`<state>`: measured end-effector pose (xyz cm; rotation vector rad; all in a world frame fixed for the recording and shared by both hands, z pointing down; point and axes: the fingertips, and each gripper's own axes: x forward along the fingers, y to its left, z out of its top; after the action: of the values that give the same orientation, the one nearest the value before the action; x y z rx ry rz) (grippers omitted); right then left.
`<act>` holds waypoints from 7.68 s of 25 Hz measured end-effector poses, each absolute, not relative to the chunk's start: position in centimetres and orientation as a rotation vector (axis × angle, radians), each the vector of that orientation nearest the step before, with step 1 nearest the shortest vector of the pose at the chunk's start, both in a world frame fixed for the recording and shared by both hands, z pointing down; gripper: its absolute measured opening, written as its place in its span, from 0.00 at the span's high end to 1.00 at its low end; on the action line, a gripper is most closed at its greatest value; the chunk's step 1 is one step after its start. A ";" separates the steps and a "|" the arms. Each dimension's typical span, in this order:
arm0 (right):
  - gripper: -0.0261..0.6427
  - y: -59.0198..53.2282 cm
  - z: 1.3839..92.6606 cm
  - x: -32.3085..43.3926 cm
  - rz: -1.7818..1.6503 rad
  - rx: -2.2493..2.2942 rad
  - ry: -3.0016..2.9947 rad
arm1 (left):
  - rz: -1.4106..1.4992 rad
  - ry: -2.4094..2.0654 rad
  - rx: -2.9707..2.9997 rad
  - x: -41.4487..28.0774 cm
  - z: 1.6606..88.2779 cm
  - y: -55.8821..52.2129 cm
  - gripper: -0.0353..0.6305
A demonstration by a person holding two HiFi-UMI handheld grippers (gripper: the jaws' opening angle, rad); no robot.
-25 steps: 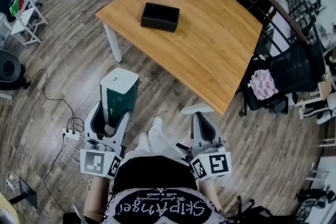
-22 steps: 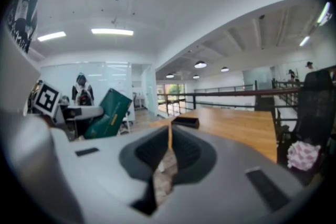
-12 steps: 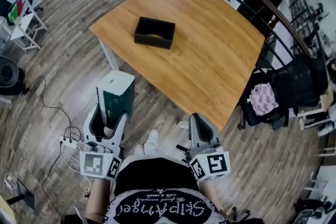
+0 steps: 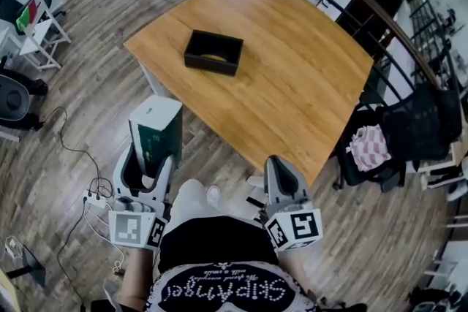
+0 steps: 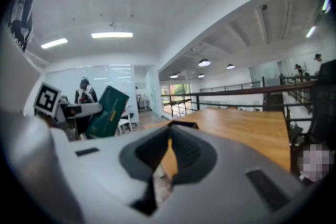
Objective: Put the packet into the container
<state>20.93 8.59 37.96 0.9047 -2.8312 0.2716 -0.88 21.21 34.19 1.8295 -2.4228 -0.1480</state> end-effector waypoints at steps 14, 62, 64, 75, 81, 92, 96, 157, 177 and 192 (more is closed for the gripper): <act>0.90 5.5 38.6 19.0 0.317 0.913 -2.827 | -0.131 -2.418 1.836 -2.7 34.1 18.1 0.42; 0.90 -6.7 37.7 0.3 0.300 1.163 -2.712 | -0.190 -2.127 2.071 -21.5 35.7 0.8 0.42; 0.90 -6.9 37.6 -0.1 0.301 1.152 -2.722 | -0.189 -2.137 2.067 -21.8 35.5 0.7 0.42; 0.90 -9.1 37.3 -1.5 0.310 1.156 -2.724 | -0.176 -2.147 2.059 -23.6 34.9 -1.4 0.42; 0.90 -12.0 37.1 1.1 0.338 1.165 -2.713 | -0.142 -2.147 2.049 -21.7 34.6 -4.7 0.42; 0.90 -13.3 37.7 3.0 0.346 1.188 -2.708 | -0.139 -2.178 2.027 -21.6 34.6 -5.0 0.43; 0.90 -13.3 37.6 3.8 0.362 1.254 -2.695 | -0.128 -2.151 2.047 -22.1 33.9 -5.2 0.43; 0.90 -13.8 38.3 10.9 0.432 1.746 -2.444 | 0.910 -1.114 2.672 -14.4 47.2 -19.2 0.43; 0.90 -14.2 38.4 10.9 0.436 1.752 -2.438 | 0.916 -1.053 2.655 -13.7 50.6 -19.5 0.43; 0.90 -14.8 38.5 10.9 0.451 1.746 -2.435 | 0.980 -0.977 2.629 -13.3 52.9 -19.4 0.43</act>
<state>10.94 -14.83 38.52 1.7464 -2.4348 0.4506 -13.29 -19.44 52.88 2.6285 -0.9770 0.9798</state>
